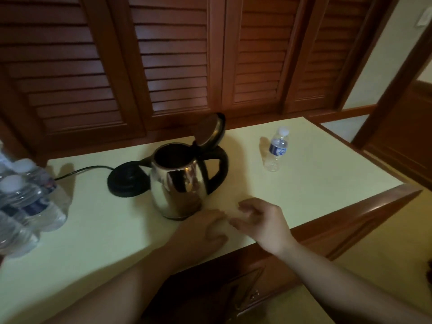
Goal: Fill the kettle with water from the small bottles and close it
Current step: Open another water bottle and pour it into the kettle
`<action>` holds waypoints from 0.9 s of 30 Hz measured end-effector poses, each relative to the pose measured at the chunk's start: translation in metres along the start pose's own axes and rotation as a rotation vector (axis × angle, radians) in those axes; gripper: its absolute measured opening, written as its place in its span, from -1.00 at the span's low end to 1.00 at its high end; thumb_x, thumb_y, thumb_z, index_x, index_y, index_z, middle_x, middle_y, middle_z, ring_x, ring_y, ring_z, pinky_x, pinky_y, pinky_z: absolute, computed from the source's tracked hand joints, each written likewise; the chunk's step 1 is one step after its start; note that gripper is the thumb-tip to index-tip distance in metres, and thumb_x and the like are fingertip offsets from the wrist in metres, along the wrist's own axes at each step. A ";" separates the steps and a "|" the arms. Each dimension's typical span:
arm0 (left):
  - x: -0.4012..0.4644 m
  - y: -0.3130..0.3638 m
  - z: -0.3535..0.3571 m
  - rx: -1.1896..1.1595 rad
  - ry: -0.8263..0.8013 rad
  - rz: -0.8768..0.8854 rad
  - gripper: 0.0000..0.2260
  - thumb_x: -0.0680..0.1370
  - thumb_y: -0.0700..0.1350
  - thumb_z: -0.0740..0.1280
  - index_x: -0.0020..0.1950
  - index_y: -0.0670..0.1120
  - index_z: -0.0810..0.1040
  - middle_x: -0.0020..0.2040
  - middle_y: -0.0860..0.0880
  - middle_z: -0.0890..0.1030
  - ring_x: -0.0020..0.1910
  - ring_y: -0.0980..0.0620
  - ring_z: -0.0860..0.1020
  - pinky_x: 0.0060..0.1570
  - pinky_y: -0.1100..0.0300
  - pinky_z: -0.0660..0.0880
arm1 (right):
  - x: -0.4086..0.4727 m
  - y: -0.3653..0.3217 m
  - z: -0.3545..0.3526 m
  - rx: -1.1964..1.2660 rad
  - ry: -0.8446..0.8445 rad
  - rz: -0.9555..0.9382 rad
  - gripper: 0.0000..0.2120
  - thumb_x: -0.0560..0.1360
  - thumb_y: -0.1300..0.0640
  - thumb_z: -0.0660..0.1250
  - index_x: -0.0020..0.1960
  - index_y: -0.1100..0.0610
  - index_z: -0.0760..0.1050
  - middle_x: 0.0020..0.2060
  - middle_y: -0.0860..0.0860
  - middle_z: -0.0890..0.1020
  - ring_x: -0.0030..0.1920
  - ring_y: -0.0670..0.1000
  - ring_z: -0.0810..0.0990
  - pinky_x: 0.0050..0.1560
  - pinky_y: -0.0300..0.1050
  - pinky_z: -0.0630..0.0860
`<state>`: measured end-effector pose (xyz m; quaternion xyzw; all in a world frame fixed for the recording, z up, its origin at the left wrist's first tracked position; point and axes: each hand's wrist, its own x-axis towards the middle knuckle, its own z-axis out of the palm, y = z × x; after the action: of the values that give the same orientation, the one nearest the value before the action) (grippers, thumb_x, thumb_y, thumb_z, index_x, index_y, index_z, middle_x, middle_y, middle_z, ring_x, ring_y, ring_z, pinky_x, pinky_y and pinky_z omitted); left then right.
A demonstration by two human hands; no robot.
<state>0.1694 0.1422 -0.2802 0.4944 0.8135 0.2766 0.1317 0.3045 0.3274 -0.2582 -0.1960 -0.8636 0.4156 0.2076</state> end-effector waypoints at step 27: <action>-0.233 -0.129 -0.145 -0.301 1.137 -0.780 -0.50 0.32 0.09 0.63 -0.03 0.03 0.34 -0.11 -0.15 0.53 -0.19 -0.12 0.57 -0.12 -0.07 0.60 | 0.016 -0.154 0.246 -0.657 -0.632 -0.511 -0.29 0.65 -0.37 -0.07 0.71 -0.12 -0.11 0.70 -0.02 -0.11 0.68 0.01 -0.15 0.64 0.09 -0.18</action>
<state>0.1152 -0.1550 -0.2513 -0.0782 0.8269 0.5343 -0.1570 0.1373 0.0896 -0.2721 0.1012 -0.9892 0.0976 -0.0407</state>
